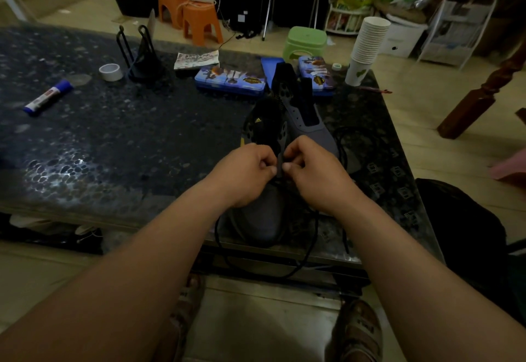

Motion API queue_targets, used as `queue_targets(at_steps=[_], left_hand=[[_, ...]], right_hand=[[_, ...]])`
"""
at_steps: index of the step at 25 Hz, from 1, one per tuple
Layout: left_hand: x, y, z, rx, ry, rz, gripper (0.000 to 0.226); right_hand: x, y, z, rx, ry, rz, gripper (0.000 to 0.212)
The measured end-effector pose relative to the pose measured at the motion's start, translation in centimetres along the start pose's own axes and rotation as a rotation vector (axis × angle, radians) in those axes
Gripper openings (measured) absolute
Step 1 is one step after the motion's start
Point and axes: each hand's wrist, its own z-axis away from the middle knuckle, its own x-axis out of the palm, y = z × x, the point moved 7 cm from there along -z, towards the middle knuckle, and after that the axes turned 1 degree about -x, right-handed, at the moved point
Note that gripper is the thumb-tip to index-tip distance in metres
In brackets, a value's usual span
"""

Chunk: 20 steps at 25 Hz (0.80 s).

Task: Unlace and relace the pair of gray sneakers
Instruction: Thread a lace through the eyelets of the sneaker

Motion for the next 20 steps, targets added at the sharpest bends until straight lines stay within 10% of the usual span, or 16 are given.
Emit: queue_targets(at_steps=[5, 12, 17, 20], left_hand=[[0.1, -0.1, 0.1, -0.043, 0.021, -0.052, 0.016], [-0.2, -1.6, 1.0, -0.298, 0.086, 0.657, 0.018], [-0.1, -1.7, 0.8, -0.298, 0.059, 0.666, 0.018], [0.0, -1.6, 0.7, -0.286, 0.012, 0.642, 0.019]], right_hand=[[0.9, 2.1, 0.7, 0.253, -0.106, -0.355, 0.011], [0.6, 2.1, 2.2, 0.317, -0.088, -0.326, 0.010], [-1.3, 0.2, 2.5, 0.340, -0.019, -1.060, 0.007], [0.6, 1.2, 1.7, 0.261, -0.004, -0.383, 0.016]])
